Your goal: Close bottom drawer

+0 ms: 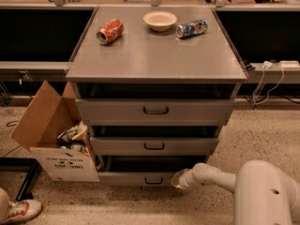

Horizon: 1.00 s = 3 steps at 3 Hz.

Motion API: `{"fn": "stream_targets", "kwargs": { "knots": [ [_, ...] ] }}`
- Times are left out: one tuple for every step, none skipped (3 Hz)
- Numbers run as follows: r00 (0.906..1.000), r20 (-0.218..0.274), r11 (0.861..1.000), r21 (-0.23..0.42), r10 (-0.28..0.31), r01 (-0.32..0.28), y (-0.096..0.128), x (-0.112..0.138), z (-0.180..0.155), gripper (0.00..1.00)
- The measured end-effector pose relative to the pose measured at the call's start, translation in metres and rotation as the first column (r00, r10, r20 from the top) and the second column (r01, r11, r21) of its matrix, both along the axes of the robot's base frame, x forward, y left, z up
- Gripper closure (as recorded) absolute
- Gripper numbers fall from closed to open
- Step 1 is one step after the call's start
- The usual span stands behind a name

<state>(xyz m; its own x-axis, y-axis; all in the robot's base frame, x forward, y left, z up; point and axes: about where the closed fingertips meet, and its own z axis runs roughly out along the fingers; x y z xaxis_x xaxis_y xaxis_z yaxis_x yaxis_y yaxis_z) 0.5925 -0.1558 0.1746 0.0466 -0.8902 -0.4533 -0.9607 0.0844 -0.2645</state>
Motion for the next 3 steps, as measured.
{"fn": "stream_targets", "kwargs": {
  "knots": [
    [1.0000, 0.000, 1.000, 0.000, 0.000, 0.000, 0.0000, 0.0000, 0.0000, 0.27],
    [1.0000, 0.000, 1.000, 0.000, 0.000, 0.000, 0.0000, 0.0000, 0.0000, 0.04],
    [1.0000, 0.000, 1.000, 0.000, 0.000, 0.000, 0.0001, -0.0001, -0.0001, 0.00]
  ]
}}
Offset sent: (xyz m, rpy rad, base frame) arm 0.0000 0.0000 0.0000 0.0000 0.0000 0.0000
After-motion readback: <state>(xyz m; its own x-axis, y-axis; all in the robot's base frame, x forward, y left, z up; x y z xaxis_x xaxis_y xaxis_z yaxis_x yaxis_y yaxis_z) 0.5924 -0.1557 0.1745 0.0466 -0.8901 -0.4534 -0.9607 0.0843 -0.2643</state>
